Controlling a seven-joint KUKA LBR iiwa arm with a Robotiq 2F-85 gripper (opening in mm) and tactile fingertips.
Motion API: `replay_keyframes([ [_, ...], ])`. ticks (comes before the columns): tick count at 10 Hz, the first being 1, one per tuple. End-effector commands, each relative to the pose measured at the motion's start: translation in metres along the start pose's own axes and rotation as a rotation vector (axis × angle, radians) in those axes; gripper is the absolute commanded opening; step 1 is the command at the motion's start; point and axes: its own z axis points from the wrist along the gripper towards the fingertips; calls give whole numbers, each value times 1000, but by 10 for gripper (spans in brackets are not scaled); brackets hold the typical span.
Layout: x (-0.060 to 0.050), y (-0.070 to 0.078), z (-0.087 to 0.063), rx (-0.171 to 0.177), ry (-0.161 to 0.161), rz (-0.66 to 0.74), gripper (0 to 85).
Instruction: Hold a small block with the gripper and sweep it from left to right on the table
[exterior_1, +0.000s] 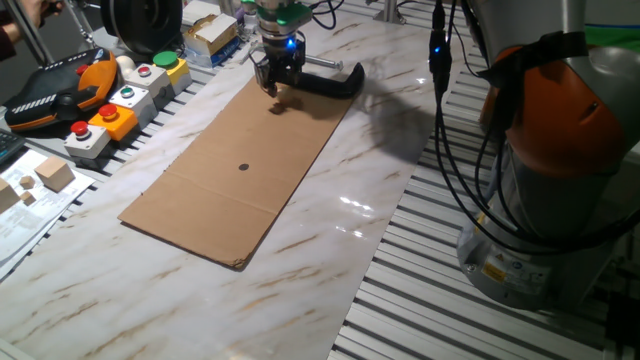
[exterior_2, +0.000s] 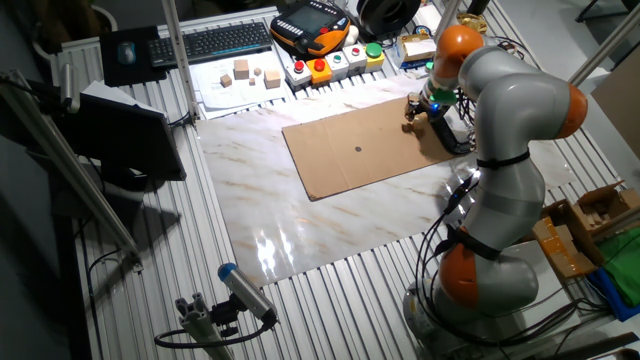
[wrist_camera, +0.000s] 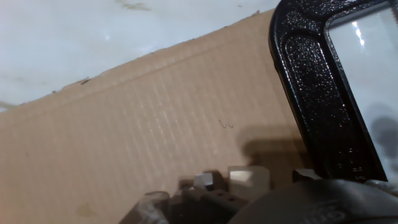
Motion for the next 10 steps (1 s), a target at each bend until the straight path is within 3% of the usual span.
replay_keyframes([
  [1,0,0,1,3,1,0,647],
  [10,6,-1,10,1,0,-3,580],
])
